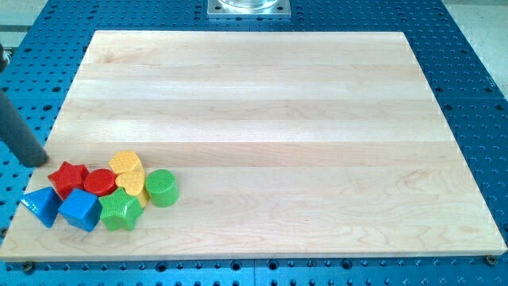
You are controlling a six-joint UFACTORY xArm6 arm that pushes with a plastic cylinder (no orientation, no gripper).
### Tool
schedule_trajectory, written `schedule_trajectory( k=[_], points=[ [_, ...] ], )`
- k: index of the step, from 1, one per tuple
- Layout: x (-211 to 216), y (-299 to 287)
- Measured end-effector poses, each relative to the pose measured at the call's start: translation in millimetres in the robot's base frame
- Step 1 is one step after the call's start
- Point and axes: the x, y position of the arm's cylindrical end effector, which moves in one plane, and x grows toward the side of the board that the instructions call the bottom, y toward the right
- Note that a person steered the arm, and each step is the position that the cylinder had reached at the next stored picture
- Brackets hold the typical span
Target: Push the group of blocks slightly to the top side of the board
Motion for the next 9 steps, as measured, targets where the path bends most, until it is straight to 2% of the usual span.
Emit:
schedule_trajectory(
  k=[1,3,4,5,7,9],
  points=[
    [3,-1],
    [126,0],
    [123,4],
    [87,36],
    [61,143],
    [91,88]
  ],
)
